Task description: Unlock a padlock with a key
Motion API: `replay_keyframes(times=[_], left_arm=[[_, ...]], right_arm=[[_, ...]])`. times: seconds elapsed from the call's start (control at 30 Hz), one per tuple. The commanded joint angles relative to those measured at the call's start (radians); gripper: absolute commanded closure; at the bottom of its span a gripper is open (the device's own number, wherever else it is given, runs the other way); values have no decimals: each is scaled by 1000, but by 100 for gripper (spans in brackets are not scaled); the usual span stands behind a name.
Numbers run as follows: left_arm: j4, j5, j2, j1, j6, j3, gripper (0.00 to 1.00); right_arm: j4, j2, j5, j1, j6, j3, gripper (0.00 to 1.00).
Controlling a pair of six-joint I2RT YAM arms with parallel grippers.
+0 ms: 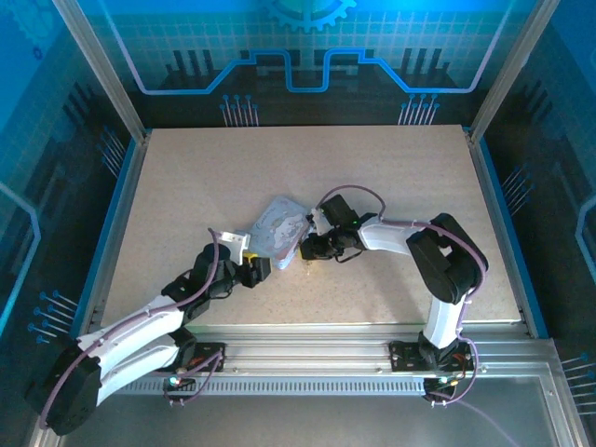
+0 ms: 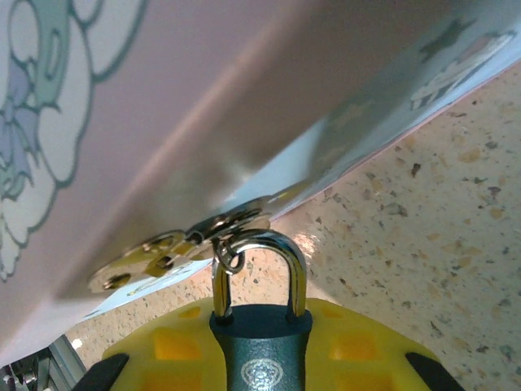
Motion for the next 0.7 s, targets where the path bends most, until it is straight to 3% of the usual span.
replay_keyframes(times=[0.0,0.3,0.4,0.67], left_arm=[[19,39,-27,13,-12,-25,49],[24,36,-45,19,-20,-42,51],[23,39,-48,20,-20,-40,51],[13,39,-52,19,-18,-36,52]], right_arm=[[82,-3,-34,-23,12,-31,100],[183,-41,-51,-38,88,-102,98],[188,-48,-42,-38,96,-102,92],[60,-122,85,-17,76,-65,91]])
